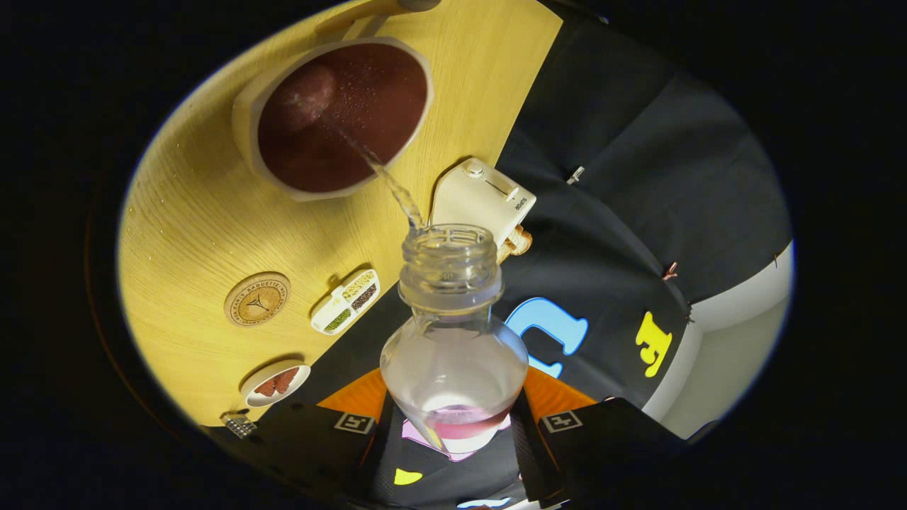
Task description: Take the bottle from table, then pour the juice into the cup, finally place the bottle on the coaster
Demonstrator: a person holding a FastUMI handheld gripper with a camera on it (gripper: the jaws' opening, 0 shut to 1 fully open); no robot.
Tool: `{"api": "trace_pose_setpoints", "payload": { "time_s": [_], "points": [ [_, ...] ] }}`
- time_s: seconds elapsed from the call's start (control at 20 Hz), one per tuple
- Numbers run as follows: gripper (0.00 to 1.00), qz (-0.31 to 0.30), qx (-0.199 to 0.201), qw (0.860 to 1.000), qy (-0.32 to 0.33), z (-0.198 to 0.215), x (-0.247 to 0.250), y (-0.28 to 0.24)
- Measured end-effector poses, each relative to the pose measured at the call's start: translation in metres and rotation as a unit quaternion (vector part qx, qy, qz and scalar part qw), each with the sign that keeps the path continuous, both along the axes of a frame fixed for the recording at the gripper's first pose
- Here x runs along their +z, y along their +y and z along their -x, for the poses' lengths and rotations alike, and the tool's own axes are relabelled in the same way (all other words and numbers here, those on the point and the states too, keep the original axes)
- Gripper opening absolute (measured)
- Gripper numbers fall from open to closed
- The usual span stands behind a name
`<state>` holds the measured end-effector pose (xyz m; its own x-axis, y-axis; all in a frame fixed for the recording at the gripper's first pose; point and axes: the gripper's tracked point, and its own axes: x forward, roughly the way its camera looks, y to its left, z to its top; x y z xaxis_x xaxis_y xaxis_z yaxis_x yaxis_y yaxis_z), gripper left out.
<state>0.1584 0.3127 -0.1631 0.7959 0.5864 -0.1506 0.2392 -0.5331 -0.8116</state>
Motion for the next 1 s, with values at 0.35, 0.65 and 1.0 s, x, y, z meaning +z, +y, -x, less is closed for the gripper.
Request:
{"api": "trace_pose_setpoints", "payload": {
  "time_s": [0.35,0.65,1.0],
  "points": [
    [0.7,0.033,0.031,0.999,-0.025,0.004,0.007,0.011],
    [0.7,0.044,0.034,0.998,-0.032,0.006,0.01,0.008],
    [0.7,0.044,0.045,0.997,-0.034,0.016,0.012,0.013]
  ]
}}
